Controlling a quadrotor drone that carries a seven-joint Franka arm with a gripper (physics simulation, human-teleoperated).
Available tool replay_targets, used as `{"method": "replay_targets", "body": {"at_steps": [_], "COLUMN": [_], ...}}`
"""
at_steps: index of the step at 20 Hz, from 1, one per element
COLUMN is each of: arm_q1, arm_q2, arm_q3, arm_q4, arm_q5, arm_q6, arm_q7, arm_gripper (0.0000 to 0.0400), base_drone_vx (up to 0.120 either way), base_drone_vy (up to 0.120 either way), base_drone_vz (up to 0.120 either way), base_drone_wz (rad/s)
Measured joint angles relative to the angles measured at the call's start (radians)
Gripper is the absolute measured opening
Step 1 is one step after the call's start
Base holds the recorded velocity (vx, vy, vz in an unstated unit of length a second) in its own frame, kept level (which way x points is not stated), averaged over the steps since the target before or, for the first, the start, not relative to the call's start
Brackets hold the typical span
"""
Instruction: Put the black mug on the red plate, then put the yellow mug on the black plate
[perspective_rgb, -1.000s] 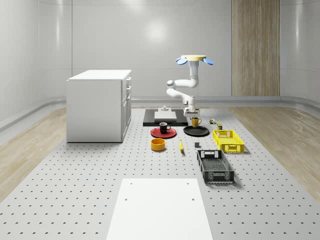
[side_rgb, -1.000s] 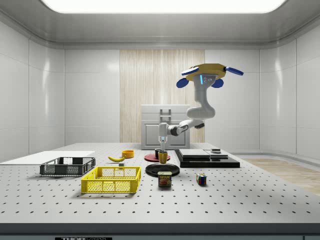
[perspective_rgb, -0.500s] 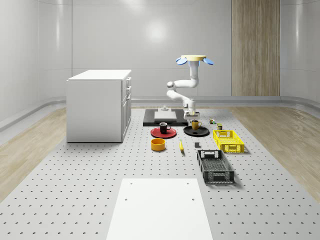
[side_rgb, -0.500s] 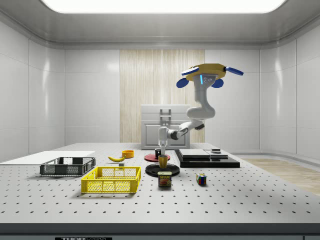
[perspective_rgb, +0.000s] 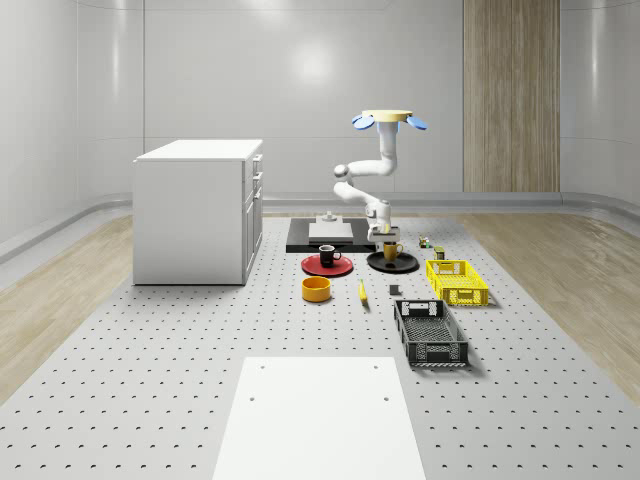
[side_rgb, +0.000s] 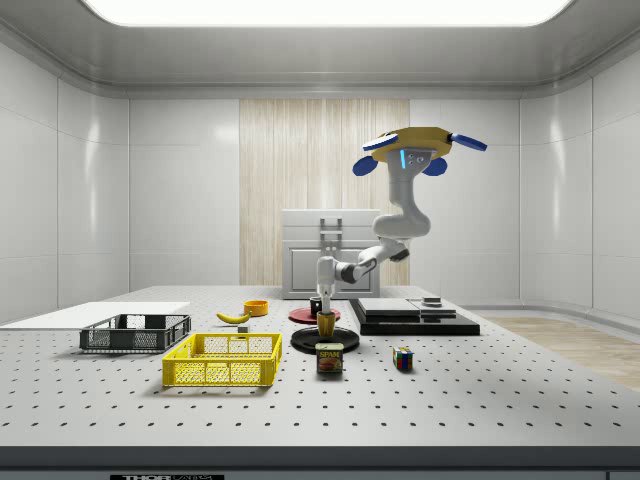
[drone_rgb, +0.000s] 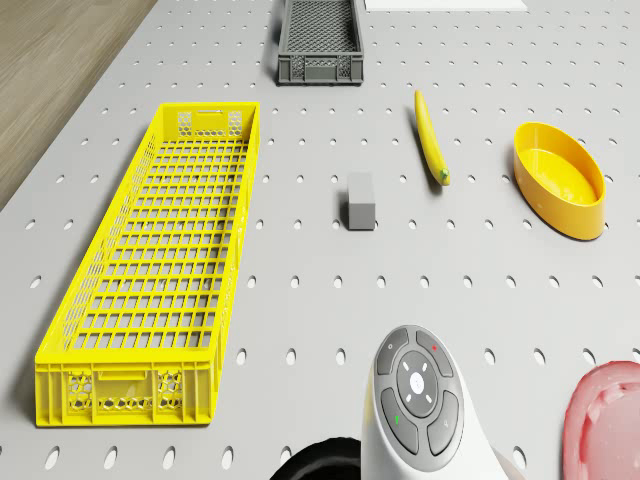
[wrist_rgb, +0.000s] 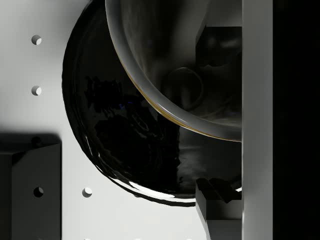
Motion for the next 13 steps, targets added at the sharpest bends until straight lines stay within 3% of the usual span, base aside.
{"method": "replay_targets", "body": {"at_steps": [5, 13], "arm_q1": [0.018, 0.032], "arm_q2": [-0.011, -0.019], "arm_q3": [0.040, 0.074], "arm_q4": [-0.037, -0.063], "arm_q5": [0.034, 0.064], "arm_q6": [-0.029, -0.052], "arm_q7": [-0.001, -0.002], "arm_gripper": [0.0386, 0.0398], "base_drone_vx": [0.000, 0.000], "base_drone_vy": [0.000, 0.000], "base_drone_vz": [0.000, 0.000], "base_drone_wz": [0.000, 0.000]}}
